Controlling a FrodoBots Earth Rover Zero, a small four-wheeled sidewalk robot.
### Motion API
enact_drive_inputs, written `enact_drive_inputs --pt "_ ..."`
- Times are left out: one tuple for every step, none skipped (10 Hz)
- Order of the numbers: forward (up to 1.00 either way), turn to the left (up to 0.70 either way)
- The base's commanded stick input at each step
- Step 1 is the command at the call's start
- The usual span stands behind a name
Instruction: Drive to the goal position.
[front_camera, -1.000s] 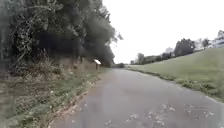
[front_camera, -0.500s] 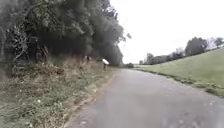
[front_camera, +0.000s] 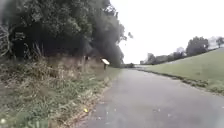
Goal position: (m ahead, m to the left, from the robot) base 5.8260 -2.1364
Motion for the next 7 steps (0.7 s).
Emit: enact_drive_inputs --pt "1.0 -0.4" --pt "1.0 -0.4" --pt "1.0 -0.4" --pt "1.0 -0.4" --pt "1.0 -0.4" --pt "1.0 -0.4" --pt "1.0 -0.39"
